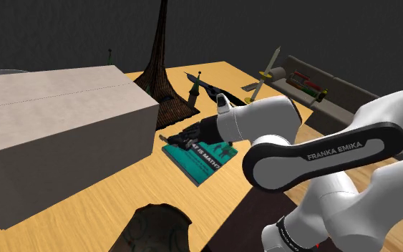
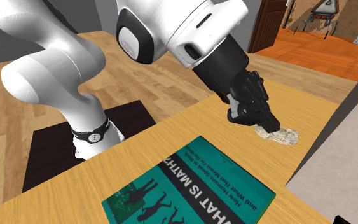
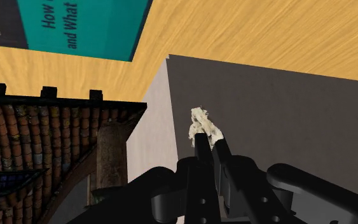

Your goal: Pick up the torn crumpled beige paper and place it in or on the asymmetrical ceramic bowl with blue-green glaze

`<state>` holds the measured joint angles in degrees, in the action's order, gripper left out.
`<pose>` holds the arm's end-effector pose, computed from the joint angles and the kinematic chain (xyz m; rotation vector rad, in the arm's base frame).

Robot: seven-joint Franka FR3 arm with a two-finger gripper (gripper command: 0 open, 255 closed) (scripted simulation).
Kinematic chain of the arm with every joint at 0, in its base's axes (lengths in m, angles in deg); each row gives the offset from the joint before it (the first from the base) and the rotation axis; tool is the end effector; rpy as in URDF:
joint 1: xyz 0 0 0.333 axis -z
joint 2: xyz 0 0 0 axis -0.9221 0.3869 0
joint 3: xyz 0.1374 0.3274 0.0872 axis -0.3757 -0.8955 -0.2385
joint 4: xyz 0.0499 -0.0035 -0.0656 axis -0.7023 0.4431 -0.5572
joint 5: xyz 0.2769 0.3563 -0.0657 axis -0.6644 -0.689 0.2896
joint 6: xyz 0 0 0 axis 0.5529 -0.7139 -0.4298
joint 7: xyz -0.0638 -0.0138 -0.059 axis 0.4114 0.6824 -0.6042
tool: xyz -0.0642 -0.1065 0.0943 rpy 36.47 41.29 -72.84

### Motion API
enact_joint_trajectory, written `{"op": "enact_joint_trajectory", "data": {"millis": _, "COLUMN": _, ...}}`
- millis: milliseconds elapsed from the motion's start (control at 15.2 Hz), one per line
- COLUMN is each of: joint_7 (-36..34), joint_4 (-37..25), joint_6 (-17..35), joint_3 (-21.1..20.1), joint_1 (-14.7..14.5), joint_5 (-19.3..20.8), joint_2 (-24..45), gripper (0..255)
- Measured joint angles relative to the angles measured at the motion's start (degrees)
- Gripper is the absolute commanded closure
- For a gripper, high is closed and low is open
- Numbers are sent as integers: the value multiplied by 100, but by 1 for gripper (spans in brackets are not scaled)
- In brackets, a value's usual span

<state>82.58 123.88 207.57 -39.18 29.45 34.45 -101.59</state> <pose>0.3721 0.2702 0.3919 -2.5260 -0.6660 -1.0812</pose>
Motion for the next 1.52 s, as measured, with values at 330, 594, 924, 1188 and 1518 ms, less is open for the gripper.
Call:
{"op": "enact_joint_trajectory", "data": {"millis": 330, "joint_7": -173, "joint_4": -156, "joint_6": -608, "joint_3": -404, "joint_1": 518, "joint_5": 133, "joint_2": -411, "gripper": 255}}
{"op": "enact_joint_trajectory", "data": {"millis": 594, "joint_7": -292, "joint_4": -333, "joint_6": -986, "joint_3": -563, "joint_1": 760, "joint_5": 244, "joint_2": -597, "gripper": 255}}
{"op": "enact_joint_trajectory", "data": {"millis": 924, "joint_7": -1149, "joint_4": -155, "joint_6": -1185, "joint_3": -1617, "joint_1": 1088, "joint_5": 275, "joint_2": -1059, "gripper": 255}}
{"op": "enact_joint_trajectory", "data": {"millis": 1188, "joint_7": -1952, "joint_4": -141, "joint_6": -1459, "joint_3": -2528, "joint_1": 1292, "joint_5": 264, "joint_2": -1467, "gripper": 255}}
{"op": "enact_joint_trajectory", "data": {"millis": 1518, "joint_7": -2896, "joint_4": -315, "joint_6": -1721, "joint_3": -3593, "joint_1": 1518, "joint_5": 248, "joint_2": -1746, "gripper": 255}}
